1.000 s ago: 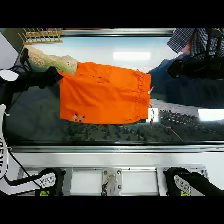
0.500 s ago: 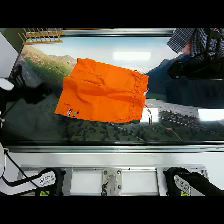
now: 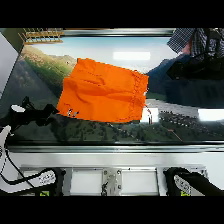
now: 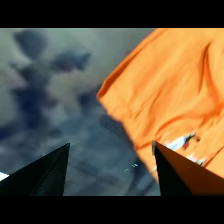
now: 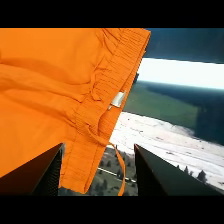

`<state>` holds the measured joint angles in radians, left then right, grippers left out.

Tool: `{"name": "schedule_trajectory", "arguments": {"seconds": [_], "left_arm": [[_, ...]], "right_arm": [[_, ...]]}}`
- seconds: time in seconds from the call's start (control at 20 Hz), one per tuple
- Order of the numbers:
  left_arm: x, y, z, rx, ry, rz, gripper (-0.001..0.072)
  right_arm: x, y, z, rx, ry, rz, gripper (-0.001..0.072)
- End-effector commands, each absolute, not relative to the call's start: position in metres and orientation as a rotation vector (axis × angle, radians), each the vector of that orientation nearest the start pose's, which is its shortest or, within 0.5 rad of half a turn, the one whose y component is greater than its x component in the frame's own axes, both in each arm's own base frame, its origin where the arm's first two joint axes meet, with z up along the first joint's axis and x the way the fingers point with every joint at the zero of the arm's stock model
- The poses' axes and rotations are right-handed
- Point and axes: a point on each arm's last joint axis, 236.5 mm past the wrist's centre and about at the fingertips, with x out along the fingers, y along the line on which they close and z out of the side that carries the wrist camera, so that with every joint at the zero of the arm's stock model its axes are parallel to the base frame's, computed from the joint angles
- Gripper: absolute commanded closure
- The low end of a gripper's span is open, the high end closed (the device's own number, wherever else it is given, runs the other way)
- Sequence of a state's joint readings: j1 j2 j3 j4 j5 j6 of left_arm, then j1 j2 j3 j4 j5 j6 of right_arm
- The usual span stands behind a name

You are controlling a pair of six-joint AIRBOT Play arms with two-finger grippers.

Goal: Fold the clothes and pants, and hang the long-sleeved shirts on hangers.

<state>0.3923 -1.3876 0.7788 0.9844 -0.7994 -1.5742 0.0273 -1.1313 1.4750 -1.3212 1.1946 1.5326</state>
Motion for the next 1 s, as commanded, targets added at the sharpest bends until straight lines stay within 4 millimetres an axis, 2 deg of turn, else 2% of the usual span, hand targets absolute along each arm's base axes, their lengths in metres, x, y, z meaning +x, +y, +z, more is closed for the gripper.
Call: {"name": "schedule_trajectory", "arguments": {"seconds": [0.0, 0.25, 0.3, 0.35, 0.4, 0.5, 0.6, 0.65, 0.75, 0.9, 0.95], "left_arm": [[0.380, 0.037, -0.116, -0.937, 1.189, 0.244, 0.0160], [0.403, 0.032, -0.119, -0.913, 1.195, 0.216, 0.0162], [0.404, 0.032, -0.119, -0.920, 1.194, 0.220, 0.0255], [0.405, 0.033, -0.118, -0.918, 1.187, 0.220, 0.0572], [0.405, 0.033, -0.117, -0.916, 1.183, 0.219, 0.0696], [0.406, 0.034, -0.107, -0.893, 1.166, 0.203, 0.0701], [0.405, 0.034, -0.089, -0.847, 1.127, 0.171, 0.0701], [0.398, 0.031, -0.081, -0.823, 1.117, 0.152, 0.0701], [0.373, 0.019, -0.074, -0.785, 1.136, 0.108, 0.0701], [0.338, 0.003, -0.072, -0.756, 1.162, 0.066, 0.0701], [0.330, 0.001, -0.070, -0.754, 1.156, 0.066, 0.0701]], "right_arm": [[0.409, 0.066, 0.195, 0.137, 0.856, 0.223, 0.0242], [0.402, 0.067, 0.189, 0.132, 0.892, 0.227, 0.0241], [0.400, 0.066, 0.188, 0.130, 0.902, 0.226, 0.0242], [0.399, 0.066, 0.187, 0.129, 0.907, 0.227, 0.0242], [0.399, 0.066, 0.187, 0.129, 0.907, 0.227, 0.0241], [0.399, 0.065, 0.185, 0.130, 0.911, 0.225, 0.0241], [0.393, 0.064, 0.174, 0.134, 0.946, 0.220, 0.0242], [0.386, 0.063, 0.160, 0.140, 0.983, 0.216, 0.0242], [0.364, 0.061, 0.118, 0.195, 1.097, 0.180, 0.0241], [0.329, 0.062, 0.028, 0.399, 1.286, 0.031, 0.0234], [0.321, 0.068, 0.002, 0.490, 1.313, -0.005, 0.0152]]}}
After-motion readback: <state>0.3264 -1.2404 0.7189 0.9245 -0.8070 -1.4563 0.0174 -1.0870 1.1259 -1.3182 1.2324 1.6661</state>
